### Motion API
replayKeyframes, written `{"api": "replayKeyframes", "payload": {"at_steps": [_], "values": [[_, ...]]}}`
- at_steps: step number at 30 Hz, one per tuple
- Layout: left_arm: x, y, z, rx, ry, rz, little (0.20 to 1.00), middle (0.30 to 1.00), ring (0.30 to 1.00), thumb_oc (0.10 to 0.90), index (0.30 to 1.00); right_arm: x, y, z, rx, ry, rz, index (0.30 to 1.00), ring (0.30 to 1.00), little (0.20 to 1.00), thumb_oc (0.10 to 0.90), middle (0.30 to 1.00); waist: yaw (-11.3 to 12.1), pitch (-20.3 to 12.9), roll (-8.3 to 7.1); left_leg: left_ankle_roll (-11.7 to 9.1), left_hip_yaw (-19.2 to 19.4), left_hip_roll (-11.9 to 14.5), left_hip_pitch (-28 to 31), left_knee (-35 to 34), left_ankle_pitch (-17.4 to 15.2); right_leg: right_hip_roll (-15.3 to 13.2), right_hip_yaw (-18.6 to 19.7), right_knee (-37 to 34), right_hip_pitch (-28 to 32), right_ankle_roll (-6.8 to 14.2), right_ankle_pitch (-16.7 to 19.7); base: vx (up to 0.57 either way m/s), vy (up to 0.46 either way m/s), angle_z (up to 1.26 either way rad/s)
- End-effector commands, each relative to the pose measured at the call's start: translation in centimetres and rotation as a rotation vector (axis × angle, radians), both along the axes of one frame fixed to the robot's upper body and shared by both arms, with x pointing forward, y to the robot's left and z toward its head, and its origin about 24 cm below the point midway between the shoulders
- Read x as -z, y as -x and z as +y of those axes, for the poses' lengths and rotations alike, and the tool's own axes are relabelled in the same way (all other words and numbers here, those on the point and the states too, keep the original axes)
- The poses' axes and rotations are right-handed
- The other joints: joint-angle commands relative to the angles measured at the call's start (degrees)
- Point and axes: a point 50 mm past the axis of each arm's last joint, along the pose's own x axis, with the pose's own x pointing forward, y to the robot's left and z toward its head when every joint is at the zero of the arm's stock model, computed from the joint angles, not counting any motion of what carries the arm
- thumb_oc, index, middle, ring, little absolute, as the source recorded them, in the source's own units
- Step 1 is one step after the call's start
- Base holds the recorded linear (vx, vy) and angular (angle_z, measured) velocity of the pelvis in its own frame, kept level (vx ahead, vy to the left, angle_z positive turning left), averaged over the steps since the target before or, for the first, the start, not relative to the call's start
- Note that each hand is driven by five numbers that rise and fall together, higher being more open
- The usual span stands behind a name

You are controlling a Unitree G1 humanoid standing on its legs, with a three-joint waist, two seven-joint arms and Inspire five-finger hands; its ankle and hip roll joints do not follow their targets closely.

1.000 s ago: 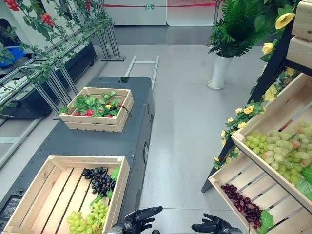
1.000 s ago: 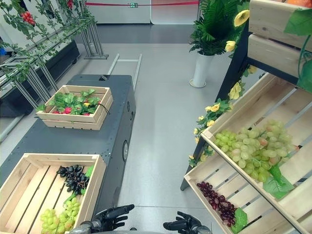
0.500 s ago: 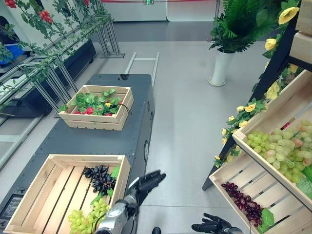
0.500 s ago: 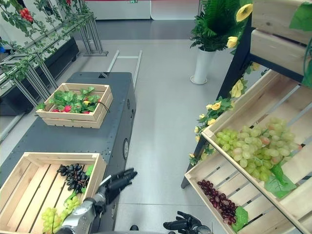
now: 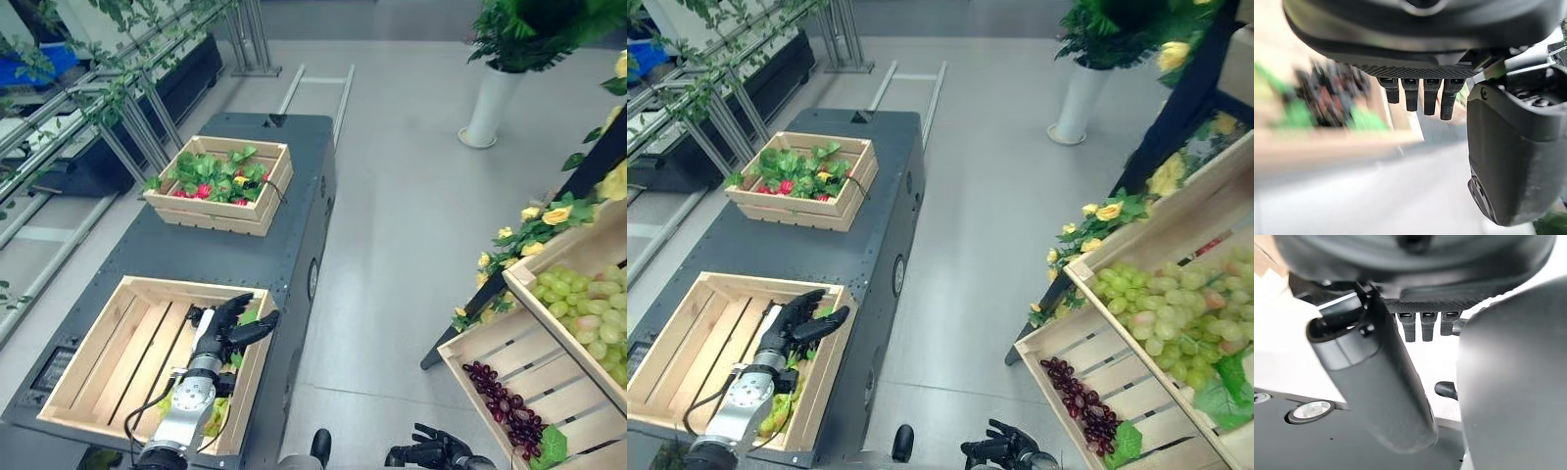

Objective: Pick up the fruits from the basket on one side to the basket on the other side

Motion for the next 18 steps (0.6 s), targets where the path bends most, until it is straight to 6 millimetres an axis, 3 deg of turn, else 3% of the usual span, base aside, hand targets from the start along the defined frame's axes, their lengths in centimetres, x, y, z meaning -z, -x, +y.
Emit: {"api": "replayKeyframes", "payload": {"at_steps": [1,3,11,18], "values": [[-6.0,-3.3,3.0,-0.105,-0.187,-0.277,0.900,0.900,0.900,0.800,0.900,-1.1,-2.6,-0.5,0.029,-0.024,-0.134,0.900,0.900,0.900,0.800,0.900,0.96,2.85,-1.64,1.04,2.59,-3.45,-0.88,0.52,-3.32,0.49,0.68,6.96,-4.84,-1.10,-2.49,-0.13,0.023,0.20],[-7.1,-3.2,4.5,-0.160,-0.314,-0.306,0.900,0.900,0.900,0.800,0.900,-1.4,-3.0,-0.8,0.039,-0.028,-0.162,0.900,0.900,0.900,0.800,0.900,1.19,5.73,-1.53,0.92,2.24,-3.57,-3.17,2.74,-3.29,0.80,0.39,9.27,-6.70,-1.71,-3.32,-0.09,0.005,0.10],[-9.6,-3.0,7.1,-0.309,-0.495,-0.380,0.900,0.900,0.900,0.800,0.900,-2.2,-4.7,-0.9,0.020,-0.028,-0.249,0.900,0.900,0.900,0.800,0.900,1.93,12.13,-1.25,0.68,1.12,-4.34,-11.07,9.57,-3.00,0.95,-0.64,15.60,-13.20,-3.09,-4.79,-0.08,0.012,0.12],[-10.7,-3.0,9.2,-0.389,-0.583,-0.343,0.900,0.900,0.900,0.800,0.900,-3.3,-6.6,-0.4,-0.079,-0.009,-0.336,0.900,0.900,0.900,0.800,0.900,2.51,16.58,-2.75,0.74,0.95,-5.14,-17.36,15.34,-3.60,1.22,-0.87,20.77,-18.41,-4.02,-6.00,-0.05,0.012,0.07]]}}
